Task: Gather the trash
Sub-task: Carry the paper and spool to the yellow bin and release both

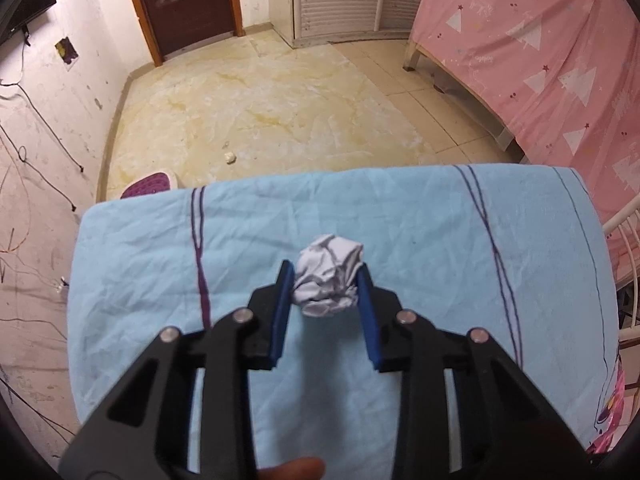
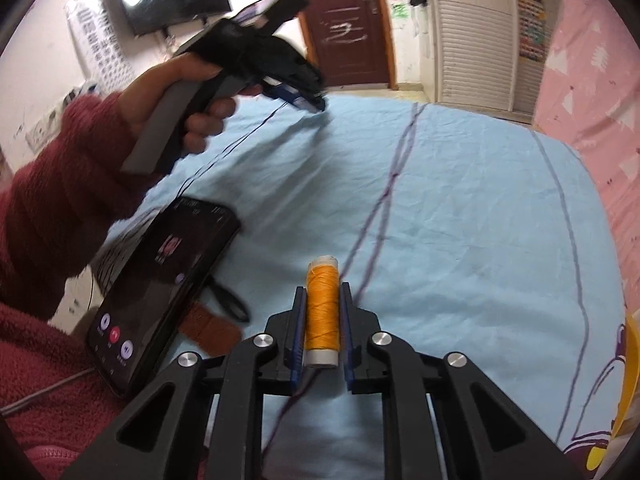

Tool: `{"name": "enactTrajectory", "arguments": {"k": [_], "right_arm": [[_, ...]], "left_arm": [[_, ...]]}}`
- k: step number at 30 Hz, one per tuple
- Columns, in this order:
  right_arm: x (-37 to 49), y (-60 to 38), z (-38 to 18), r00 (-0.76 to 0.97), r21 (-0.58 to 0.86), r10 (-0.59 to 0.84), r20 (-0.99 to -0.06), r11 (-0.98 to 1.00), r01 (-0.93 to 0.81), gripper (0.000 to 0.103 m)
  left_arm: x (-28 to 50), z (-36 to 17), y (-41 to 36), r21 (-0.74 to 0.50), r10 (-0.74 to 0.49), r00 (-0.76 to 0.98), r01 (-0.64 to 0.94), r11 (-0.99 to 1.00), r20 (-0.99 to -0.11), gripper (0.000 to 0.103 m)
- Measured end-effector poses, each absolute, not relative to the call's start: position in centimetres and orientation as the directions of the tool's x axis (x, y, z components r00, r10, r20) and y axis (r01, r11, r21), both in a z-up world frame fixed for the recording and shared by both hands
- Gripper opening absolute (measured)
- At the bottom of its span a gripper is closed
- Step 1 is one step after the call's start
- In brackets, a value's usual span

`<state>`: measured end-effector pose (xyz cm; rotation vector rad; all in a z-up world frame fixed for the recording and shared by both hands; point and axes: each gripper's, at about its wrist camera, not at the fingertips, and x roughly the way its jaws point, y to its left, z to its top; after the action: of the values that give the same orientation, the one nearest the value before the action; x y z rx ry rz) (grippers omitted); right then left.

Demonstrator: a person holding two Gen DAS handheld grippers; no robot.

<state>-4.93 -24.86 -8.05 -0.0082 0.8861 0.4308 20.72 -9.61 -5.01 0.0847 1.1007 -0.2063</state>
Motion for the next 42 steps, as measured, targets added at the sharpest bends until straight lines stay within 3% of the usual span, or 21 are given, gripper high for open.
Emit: {"name": "enactTrajectory", "arguments": {"k": [11,23,31,42], "right_arm": [[-4.6,-30.7,-6.2,0.66,0.205,0.323,-0.678,0.946,-0.252,0.009],[-6.0,-41.4,-4.5,0.777,0.218,0.171,-0.606,0.975,-0.045,0.009],[-8.3,-49.2,-5.2,0.812,0.252,0.053,-0.581,0.961,0.118,0.009],[-9.5,-55.2,-7.2,0.824,0.307,0.011,-0.567,0.931,0.199,0.009]], "left_arm": [[17.6,-1.2,-14.0,-0.019,-0.151,0.478,0.27,0.963,-0.865,0.03],[12.7,1.2,-24.2,0.016,-0.223,0.482,0.443,0.896,-0.847,0.03],[9.3,1.0,-31.9,0.012,-0.283,0.436,0.56,0.828,-0.854,0.03],[5.5,-1.4,-41.1,0.023,-0.303,0.361,0.675,0.737,-0.882,0.03]]}}
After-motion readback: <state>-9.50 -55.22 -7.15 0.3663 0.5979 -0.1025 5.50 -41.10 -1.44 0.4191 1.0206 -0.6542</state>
